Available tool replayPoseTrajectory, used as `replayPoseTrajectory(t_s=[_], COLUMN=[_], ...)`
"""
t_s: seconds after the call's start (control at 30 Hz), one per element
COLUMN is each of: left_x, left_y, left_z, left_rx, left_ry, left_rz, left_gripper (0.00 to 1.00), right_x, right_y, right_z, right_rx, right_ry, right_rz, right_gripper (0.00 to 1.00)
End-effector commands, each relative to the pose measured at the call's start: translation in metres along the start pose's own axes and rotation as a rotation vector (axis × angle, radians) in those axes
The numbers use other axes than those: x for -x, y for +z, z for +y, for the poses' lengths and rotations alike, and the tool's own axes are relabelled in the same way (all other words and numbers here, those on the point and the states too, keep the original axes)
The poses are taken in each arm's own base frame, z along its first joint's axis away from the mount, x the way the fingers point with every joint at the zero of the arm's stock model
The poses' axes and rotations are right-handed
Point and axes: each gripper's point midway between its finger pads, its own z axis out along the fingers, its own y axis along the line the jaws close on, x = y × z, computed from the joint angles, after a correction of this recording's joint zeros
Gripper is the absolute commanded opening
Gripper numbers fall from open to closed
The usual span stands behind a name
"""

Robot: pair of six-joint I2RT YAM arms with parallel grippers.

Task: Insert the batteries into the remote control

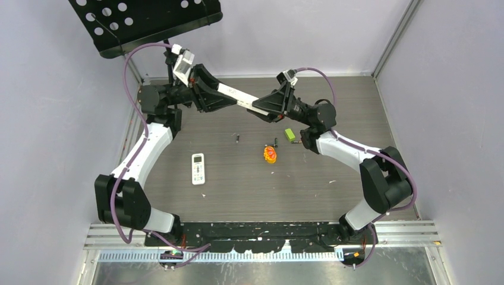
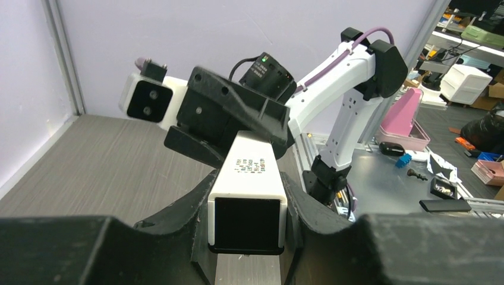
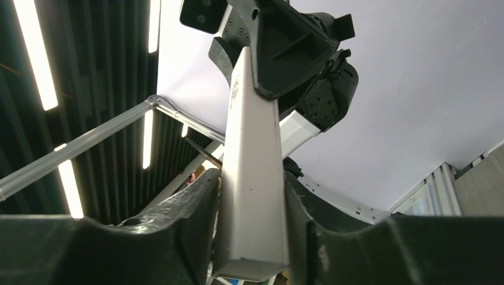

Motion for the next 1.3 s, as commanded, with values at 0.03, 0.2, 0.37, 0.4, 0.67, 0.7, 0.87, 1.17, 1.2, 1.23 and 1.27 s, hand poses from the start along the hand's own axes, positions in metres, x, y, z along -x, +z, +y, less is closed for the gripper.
replayPoseTrajectory(t_s=[0.03, 0.2, 0.37, 0.4, 0.67, 0.7, 0.87, 1.17, 1.2, 1.23, 1.27], left_x=[0.009, 0.020, 0.022, 0.021, 0.027, 0.028, 0.031, 0.031, 0.031, 0.031, 0.031], left_y=[0.001, 0.000, -0.003, -0.005, -0.007, -0.007, -0.006, -0.007, -0.007, -0.008, -0.008], left_z=[-0.016, -0.015, -0.005, -0.004, -0.008, -0.009, -0.011, -0.010, -0.009, -0.009, -0.008], left_rx=[-0.035, 0.005, 0.120, 0.139, 0.164, 0.164, 0.163, 0.169, 0.175, 0.180, 0.187], left_ry=[0.081, 0.107, 0.132, 0.139, 0.168, 0.175, 0.187, 0.191, 0.191, 0.194, 0.196], left_rz=[-0.009, -0.044, -0.044, -0.041, -0.052, -0.053, -0.057, -0.058, -0.057, -0.058, -0.059], left_gripper=[0.00, 0.00, 0.00, 0.00, 0.00, 0.00, 0.00, 0.00, 0.00, 0.00, 0.00], right_x=[0.002, 0.001, 0.005, 0.006, 0.014, 0.014, 0.014, 0.020, 0.021, 0.023, 0.025], right_y=[0.004, -0.009, -0.029, -0.033, -0.048, -0.051, -0.060, -0.068, -0.069, -0.070, -0.072], right_z=[0.010, -0.005, -0.019, -0.022, -0.031, -0.032, -0.035, -0.039, -0.040, -0.042, -0.045], right_rx=[0.038, 0.012, -0.027, -0.036, -0.050, -0.056, -0.072, -0.088, -0.092, -0.098, -0.108], right_ry=[-0.028, 0.004, 0.025, 0.029, 0.050, 0.051, 0.058, 0.082, 0.089, 0.097, 0.108], right_rz=[-0.009, -0.037, -0.083, -0.093, -0.132, -0.137, -0.155, -0.183, -0.192, -0.202, -0.215], right_gripper=[0.37, 0.29, 0.26, 0.25, 0.23, 0.24, 0.36, 0.49, 0.51, 0.52, 0.52])
